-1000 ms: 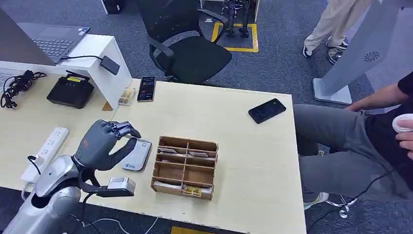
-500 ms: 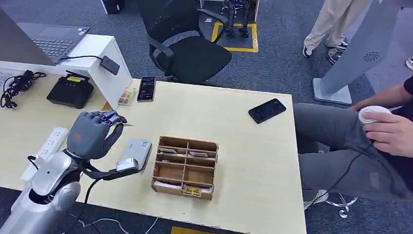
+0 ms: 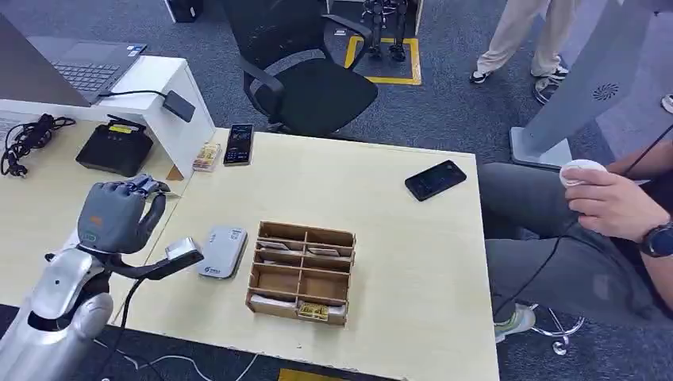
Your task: Pass the card to the sensor for recognition and then transmit it.
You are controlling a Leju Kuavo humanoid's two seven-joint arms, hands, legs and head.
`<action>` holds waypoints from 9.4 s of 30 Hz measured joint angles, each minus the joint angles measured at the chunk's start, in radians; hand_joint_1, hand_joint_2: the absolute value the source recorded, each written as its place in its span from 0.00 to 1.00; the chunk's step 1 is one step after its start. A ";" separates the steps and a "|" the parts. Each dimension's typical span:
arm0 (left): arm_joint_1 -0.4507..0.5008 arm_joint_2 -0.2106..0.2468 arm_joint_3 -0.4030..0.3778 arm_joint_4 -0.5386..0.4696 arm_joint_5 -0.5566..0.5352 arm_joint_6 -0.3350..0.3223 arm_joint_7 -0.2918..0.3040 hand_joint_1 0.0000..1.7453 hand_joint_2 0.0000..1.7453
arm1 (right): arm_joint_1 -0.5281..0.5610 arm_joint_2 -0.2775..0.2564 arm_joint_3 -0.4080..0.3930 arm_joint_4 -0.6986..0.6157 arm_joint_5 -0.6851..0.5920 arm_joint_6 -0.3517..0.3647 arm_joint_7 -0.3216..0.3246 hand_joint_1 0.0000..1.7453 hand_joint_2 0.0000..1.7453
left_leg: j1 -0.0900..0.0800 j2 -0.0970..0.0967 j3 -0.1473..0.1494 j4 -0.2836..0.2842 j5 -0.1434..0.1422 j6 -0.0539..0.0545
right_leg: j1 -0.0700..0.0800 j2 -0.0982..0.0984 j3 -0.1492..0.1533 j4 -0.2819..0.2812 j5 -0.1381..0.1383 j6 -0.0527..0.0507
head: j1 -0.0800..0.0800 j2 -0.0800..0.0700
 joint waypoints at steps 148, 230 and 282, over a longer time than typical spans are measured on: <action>-0.088 -0.025 -0.048 0.226 -0.005 -0.035 0.049 1.00 1.00 | 0.015 -0.011 0.050 0.018 -0.046 0.023 -0.006 0.00 0.00 | 0.000 0.000 -0.001 0.002 0.002 0.000 | 0.000 0.001 -0.001 0.000 0.002 0.001 | 0.000 0.000; 0.047 -0.042 0.038 0.177 -0.057 -0.012 0.030 1.00 1.00 | 0.027 0.043 0.088 0.032 -0.011 0.008 0.031 0.00 0.00 | 0.000 0.000 -0.004 0.002 0.004 0.000 | 0.001 0.000 -0.003 0.000 0.004 0.000 | 0.000 0.000; -0.040 -0.074 -0.062 0.246 -0.012 0.010 0.072 1.00 1.00 | 0.009 0.045 0.118 0.031 0.000 0.021 0.039 0.00 0.00 | 0.001 -0.001 -0.011 0.002 0.008 0.000 | 0.002 -0.001 -0.010 0.001 0.008 -0.002 | 0.000 0.000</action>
